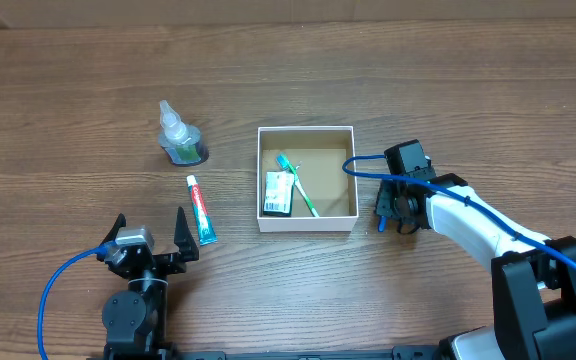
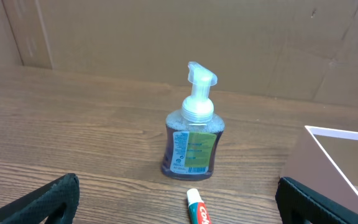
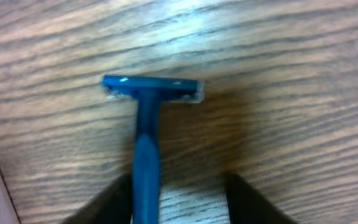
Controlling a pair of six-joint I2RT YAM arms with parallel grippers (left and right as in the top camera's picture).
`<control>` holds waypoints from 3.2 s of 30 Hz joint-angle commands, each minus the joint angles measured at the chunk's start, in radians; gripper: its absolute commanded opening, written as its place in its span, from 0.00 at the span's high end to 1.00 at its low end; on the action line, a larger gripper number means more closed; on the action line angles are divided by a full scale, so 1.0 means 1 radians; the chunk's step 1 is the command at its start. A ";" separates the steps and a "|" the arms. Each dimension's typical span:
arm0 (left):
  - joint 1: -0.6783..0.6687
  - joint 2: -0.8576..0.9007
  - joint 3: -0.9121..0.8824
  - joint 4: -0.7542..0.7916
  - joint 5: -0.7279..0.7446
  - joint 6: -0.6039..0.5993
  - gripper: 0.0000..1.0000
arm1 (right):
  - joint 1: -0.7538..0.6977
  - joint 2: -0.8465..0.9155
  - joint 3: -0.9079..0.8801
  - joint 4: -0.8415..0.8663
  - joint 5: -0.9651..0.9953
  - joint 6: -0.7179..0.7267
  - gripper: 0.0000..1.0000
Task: Pack container
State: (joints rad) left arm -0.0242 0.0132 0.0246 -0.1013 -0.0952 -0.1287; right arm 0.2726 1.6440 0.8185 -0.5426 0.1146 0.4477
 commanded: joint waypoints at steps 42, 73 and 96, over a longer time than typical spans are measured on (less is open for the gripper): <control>0.004 -0.009 -0.005 0.005 -0.009 -0.009 0.00 | 0.347 -0.212 0.450 -0.366 0.112 -0.004 0.00; 0.004 -0.009 -0.005 0.005 -0.009 -0.009 0.00 | -0.249 -0.385 0.451 -0.645 0.199 -0.002 0.00; 0.004 -0.009 -0.005 0.005 -0.009 -0.009 0.00 | -0.249 -0.384 0.451 -0.645 0.199 -0.002 0.00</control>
State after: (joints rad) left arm -0.0242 0.0132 0.0246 -0.1009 -0.0952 -0.1287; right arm 0.0261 1.2671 1.2648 -1.1931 0.2996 0.4442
